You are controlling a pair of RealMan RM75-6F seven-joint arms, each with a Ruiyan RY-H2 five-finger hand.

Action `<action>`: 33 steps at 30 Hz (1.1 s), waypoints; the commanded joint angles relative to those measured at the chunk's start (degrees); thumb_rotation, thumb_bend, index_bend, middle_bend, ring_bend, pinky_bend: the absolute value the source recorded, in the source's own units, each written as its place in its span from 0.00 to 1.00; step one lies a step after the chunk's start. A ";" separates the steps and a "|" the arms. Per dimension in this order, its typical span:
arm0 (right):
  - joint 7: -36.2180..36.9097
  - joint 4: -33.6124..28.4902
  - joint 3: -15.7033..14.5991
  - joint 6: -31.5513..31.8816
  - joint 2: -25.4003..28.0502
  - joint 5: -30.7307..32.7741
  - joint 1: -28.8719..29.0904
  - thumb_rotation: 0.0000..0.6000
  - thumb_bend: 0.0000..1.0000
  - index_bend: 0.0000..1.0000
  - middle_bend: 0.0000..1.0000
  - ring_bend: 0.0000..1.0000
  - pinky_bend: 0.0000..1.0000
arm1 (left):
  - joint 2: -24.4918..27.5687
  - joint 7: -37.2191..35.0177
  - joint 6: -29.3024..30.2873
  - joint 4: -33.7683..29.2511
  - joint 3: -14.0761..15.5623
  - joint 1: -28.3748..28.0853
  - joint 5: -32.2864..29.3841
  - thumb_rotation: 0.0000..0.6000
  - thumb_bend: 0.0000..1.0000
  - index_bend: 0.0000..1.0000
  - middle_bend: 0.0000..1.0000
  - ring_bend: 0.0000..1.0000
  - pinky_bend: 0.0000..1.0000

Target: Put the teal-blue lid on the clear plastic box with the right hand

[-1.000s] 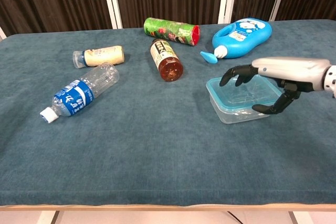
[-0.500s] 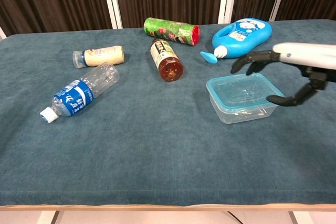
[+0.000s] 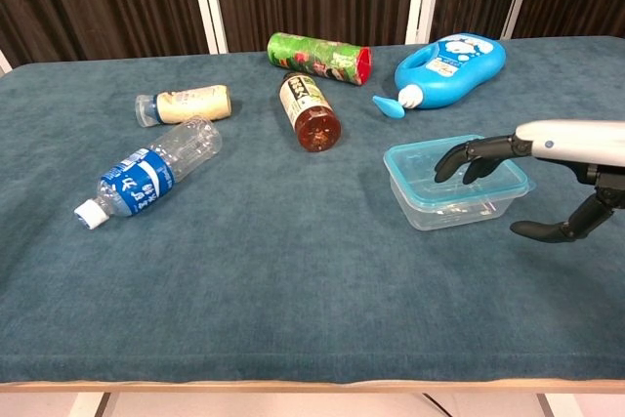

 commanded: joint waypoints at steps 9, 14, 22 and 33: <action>-1.05 0.82 -0.43 -1.21 -1.44 -0.04 0.44 1.00 0.55 0.31 0.23 0.25 0.30 | 0.08 -0.28 0.08 0.00 -0.03 0.06 -0.04 1.00 0.37 0.17 0.11 0.07 0.35; -1.00 1.20 -0.86 -1.39 -1.93 -0.54 0.60 1.00 0.55 0.31 0.23 0.25 0.30 | 0.12 -0.30 0.11 0.03 0.02 0.08 0.05 1.00 0.37 0.17 0.11 0.07 0.35; -0.76 1.95 -1.18 -1.18 -2.39 -0.59 0.49 1.00 0.55 0.31 0.23 0.25 0.30 | 0.15 -0.32 0.24 -0.02 0.03 0.15 0.10 1.00 0.37 0.17 0.11 0.07 0.35; -0.19 3.37 -2.03 -1.52 -3.21 -0.88 0.45 1.00 0.55 0.31 0.23 0.25 0.30 | 0.19 -0.30 0.32 -0.10 0.04 0.18 0.18 1.00 0.37 0.17 0.11 0.07 0.35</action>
